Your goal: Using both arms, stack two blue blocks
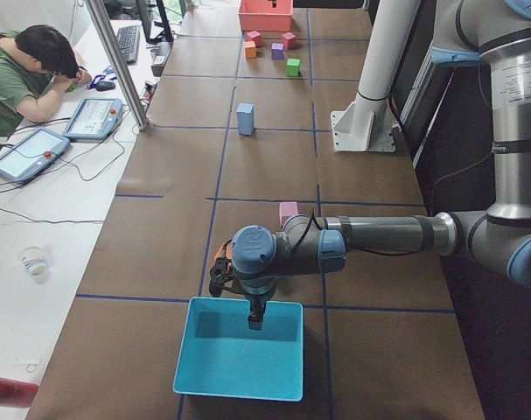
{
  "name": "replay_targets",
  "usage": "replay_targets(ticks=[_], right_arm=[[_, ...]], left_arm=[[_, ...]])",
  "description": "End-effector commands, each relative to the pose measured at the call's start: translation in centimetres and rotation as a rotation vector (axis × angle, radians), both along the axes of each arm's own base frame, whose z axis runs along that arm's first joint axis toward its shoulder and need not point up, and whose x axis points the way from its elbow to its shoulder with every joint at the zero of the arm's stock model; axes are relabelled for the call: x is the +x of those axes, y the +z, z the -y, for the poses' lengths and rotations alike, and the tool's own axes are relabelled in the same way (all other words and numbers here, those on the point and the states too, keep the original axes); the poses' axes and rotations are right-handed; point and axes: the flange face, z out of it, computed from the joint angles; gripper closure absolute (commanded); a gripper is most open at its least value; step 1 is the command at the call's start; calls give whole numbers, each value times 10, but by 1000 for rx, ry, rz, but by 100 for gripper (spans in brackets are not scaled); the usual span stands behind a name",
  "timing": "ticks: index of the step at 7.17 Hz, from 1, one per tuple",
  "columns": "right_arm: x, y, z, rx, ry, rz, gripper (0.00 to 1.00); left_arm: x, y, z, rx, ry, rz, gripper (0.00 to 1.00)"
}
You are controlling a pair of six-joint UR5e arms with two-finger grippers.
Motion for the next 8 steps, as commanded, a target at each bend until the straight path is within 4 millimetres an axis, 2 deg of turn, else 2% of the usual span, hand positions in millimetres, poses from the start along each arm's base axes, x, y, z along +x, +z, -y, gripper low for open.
replay_targets(ticks=[1,6,8], right_arm=[[0,0,1,2,0,2,0],[0,5,-1,-9,-1,0,0],[0,6,-2,-13,0,1,0]], left_arm=[[0,0,0,1,-1,-1,0],[0,8,-3,-19,-3,1,0],[-3,4,-2,-7,2,38,0]])
